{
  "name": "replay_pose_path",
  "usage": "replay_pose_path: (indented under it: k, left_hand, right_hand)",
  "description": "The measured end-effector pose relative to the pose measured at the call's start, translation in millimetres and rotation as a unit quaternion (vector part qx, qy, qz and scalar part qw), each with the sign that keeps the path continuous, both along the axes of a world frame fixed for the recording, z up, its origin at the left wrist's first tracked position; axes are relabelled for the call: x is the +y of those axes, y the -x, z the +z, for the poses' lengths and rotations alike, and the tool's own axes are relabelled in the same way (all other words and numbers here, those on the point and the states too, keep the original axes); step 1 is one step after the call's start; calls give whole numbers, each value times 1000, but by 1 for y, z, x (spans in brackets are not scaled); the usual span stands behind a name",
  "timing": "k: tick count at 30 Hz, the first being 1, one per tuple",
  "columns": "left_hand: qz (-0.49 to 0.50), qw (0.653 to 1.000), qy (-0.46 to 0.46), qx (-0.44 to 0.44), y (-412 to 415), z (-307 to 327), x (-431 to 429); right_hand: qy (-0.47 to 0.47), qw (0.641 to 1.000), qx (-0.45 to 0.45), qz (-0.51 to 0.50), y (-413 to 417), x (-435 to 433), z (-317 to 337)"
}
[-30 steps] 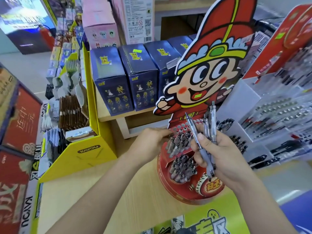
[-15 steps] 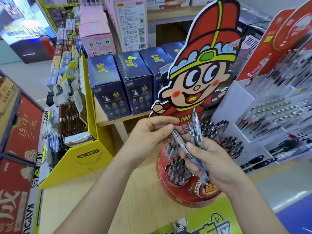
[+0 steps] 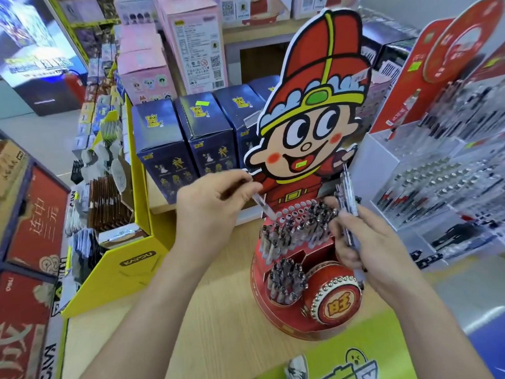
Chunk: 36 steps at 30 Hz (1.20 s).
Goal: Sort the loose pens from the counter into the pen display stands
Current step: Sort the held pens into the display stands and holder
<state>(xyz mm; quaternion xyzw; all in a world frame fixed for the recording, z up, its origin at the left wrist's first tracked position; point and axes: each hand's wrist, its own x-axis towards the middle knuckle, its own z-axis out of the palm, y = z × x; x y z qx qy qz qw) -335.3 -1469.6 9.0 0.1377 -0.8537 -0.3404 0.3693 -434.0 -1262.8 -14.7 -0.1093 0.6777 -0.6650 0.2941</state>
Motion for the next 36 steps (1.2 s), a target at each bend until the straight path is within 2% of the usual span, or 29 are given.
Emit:
replay_pose_path:
  k: [5,13,18,21,23,28,36]
  left_hand:
    - [-16,993,97,-65,12,-29,2]
    - [-67,989,103,-84,24,-44,2]
    - [-116,965,187,-145,36,-40,0]
    - [-129,967,138,-169,35,-45,1]
    - [-111,979,82,-152,32,-47,3]
    - [-81,993,29,-84,31,-35,2]
    - [-124,977,67,-157,35,-53,2]
  right_hand:
    - [-8,999,32,24,-1,1,-5]
    - [52,998,3,45,2,0,-8]
    - [90,995,-33,36,-1,-4,-1]
    - [95,994,-36,33,0,-4,0]
    - [97,994,-35,32,0,-4,0]
    - [100,994,-36,29,1,-2,-1]
    - [84,995,-34,44,1,-1,-2]
